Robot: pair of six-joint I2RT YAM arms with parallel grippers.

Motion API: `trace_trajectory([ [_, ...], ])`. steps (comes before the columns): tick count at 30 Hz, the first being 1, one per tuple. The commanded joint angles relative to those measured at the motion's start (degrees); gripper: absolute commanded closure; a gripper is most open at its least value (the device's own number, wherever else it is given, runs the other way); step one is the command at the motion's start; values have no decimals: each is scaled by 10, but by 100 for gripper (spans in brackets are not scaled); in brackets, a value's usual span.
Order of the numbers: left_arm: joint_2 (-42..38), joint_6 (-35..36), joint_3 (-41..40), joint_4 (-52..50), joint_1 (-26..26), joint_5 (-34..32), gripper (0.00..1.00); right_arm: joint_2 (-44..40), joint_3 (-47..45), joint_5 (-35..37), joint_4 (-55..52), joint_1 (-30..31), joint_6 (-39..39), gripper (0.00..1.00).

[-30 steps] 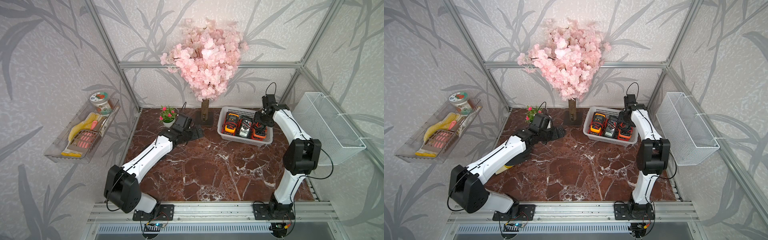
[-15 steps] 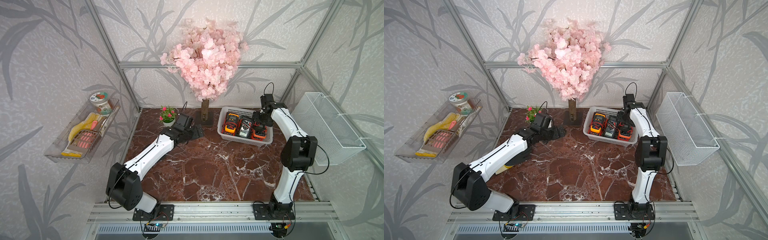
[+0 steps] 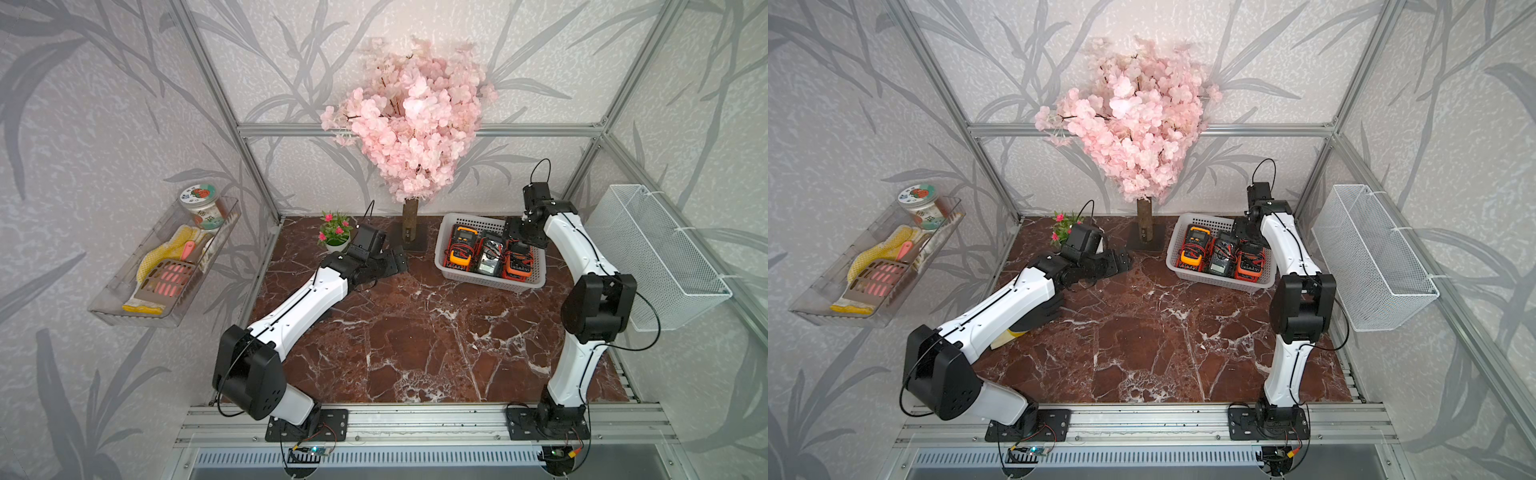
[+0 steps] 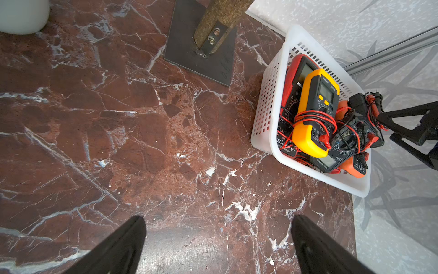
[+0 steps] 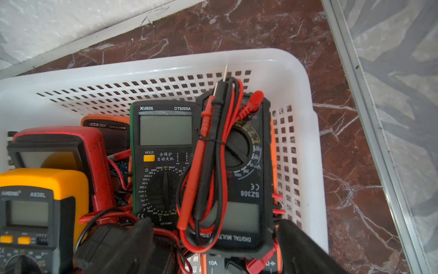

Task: Put the multimeter into the basket
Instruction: Place the multimeter in the basket, then reset both arms

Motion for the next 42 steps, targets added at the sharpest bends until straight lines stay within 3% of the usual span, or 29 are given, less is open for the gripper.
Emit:
trace_trajectory([
  [1, 6, 11, 21, -6, -1, -10, 0, -32, 13, -7, -16, -2, 5, 11],
  [9, -3, 47, 46, -25, 8, -62, 0, -104, -28, -63, 5, -2, 27, 8],
  [28, -44, 123, 26, 63, 56, -197, 0, -399, -344, -195, 219, 24, 47, 0],
  [37, -95, 195, -70, 182, 56, -269, 0, -442, -411, -188, 298, 31, 43, 0],
  [42, -132, 244, -149, 270, 56, -325, 0, -479, -498, -166, 400, 33, 44, 0],
])
